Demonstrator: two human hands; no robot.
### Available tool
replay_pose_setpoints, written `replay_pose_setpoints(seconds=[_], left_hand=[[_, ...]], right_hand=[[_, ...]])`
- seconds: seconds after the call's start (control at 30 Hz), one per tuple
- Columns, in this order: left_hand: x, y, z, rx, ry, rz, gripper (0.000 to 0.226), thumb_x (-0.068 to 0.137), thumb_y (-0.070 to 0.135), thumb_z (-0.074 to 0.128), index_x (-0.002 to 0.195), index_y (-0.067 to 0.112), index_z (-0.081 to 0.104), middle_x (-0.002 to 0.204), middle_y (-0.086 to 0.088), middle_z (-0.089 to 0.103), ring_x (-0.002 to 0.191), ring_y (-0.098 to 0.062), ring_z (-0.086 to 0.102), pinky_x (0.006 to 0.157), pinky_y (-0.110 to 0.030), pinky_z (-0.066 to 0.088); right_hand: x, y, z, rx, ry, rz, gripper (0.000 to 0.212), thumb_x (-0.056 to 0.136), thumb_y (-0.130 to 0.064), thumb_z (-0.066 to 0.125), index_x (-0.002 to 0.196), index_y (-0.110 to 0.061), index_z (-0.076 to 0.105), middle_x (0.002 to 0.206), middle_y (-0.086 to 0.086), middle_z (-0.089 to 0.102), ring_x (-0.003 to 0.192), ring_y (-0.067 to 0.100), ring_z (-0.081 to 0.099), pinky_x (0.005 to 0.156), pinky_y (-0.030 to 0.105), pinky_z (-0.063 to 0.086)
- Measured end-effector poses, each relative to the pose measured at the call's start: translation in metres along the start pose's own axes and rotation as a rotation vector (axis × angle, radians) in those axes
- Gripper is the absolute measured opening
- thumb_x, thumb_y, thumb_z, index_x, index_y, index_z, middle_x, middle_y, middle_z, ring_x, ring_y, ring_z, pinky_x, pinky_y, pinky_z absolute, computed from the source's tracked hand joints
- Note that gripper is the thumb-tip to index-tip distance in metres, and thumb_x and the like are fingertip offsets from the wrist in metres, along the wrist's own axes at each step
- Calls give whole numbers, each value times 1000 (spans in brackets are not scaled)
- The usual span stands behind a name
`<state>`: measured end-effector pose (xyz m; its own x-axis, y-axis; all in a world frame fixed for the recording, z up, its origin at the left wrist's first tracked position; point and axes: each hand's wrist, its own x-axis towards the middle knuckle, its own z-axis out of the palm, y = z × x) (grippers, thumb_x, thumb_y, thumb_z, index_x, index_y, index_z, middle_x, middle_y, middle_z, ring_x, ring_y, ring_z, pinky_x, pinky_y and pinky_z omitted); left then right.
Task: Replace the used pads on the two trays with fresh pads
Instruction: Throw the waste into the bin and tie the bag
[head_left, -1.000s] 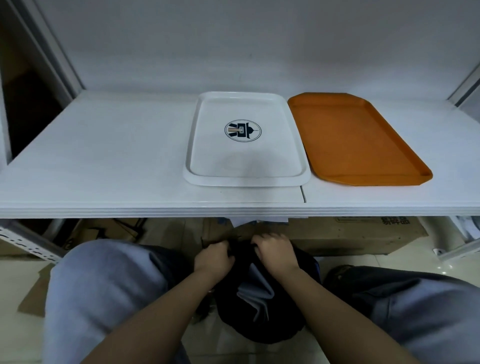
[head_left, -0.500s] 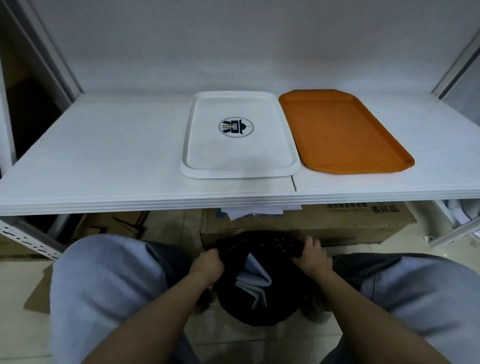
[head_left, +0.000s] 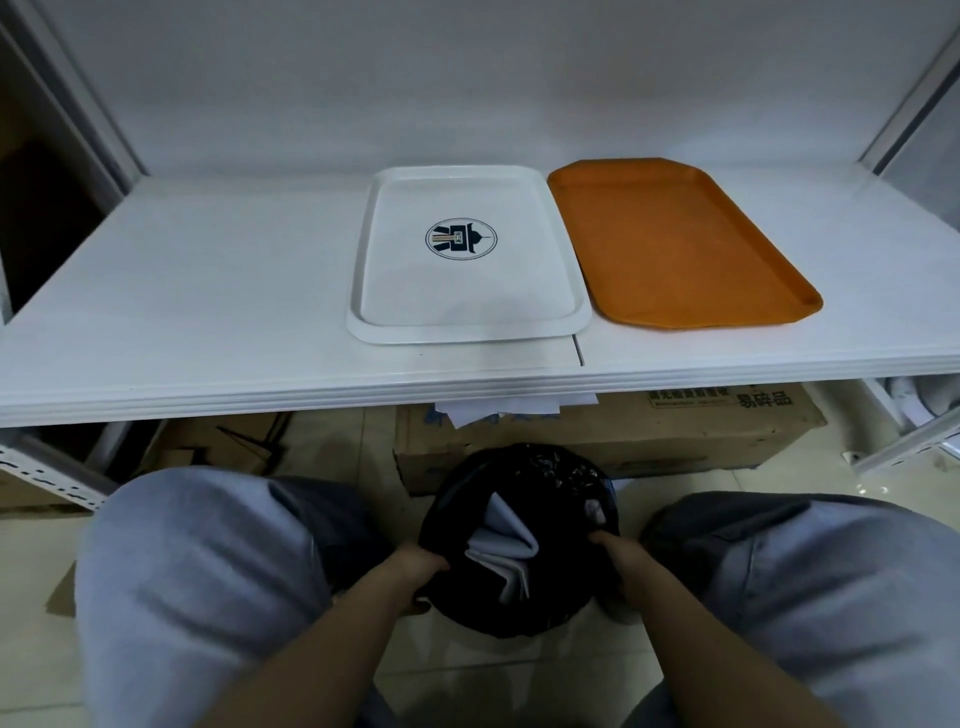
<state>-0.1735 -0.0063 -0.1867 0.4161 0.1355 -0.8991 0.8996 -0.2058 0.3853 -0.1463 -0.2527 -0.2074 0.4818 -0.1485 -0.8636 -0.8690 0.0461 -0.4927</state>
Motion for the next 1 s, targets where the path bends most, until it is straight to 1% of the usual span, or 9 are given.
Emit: replay_pose_setpoints(seconds=[0.07,0.23,0.33,0.4,0.53,0.67,0.77,0.87,1.0], left_hand=[[6,-6,1,13,27,-35,20,94,8,50,112,6,57,98,-13,59,86,-25,57,71,-32,51],[14,-6,-2,86,91,-41,17,97,7,46,84,16,51,80,-3,50,72,-16,53,60,-23,53],[14,-7,-5,21,34,-89,14,98,11,46,94,7,59,83,-10,59,68,-21,56,46,-24,49],[14,-8,-4,-8,38,-68,19,97,11,44,84,7,57,78,-11,57,65,-21,55,49,-27,48],[11,-4,-1,-66,84,-71,19,99,15,37,91,8,53,80,-11,56,67,-22,54,54,-29,48],[10,-3,-3,-44,47,-64,11,94,13,49,101,6,54,95,-14,57,89,-28,57,74,-35,50],[9,-9,0,-33,-11,-67,20,91,8,55,111,7,51,102,-16,56,83,-28,57,76,-36,49],[15,-16,6,-69,9,-87,22,94,0,49,115,3,49,96,-18,56,71,-29,56,64,-37,48],[22,-21,9,-65,76,-94,20,99,4,39,112,-3,54,81,-16,58,65,-29,56,42,-32,47]], right_hand=[[-1,-1,-1,25,30,-22,40,95,-8,51,131,7,45,102,19,60,78,32,53,71,40,46],[-3,1,-4,49,90,-38,44,91,-4,58,130,11,44,130,26,51,110,42,52,82,42,42],[-2,3,-3,70,109,-66,45,89,-3,60,129,12,44,126,27,53,107,43,54,86,44,45],[0,4,-4,40,150,-95,44,88,-5,61,126,13,48,119,27,57,103,42,56,92,46,47],[-6,0,-5,50,129,-174,17,89,0,54,106,4,53,86,15,59,76,31,56,78,41,47],[-14,-3,-2,50,119,-287,9,90,2,52,99,0,54,82,13,60,71,25,56,59,32,46],[-10,0,-3,-8,192,-316,13,88,2,55,102,4,54,87,17,59,73,26,55,67,35,46],[-4,2,-9,-108,261,-304,20,87,-1,57,107,5,56,95,20,60,84,32,55,83,44,48],[-1,1,-14,-257,338,-287,29,87,-9,62,109,1,46,109,25,57,92,35,55,80,41,46]])
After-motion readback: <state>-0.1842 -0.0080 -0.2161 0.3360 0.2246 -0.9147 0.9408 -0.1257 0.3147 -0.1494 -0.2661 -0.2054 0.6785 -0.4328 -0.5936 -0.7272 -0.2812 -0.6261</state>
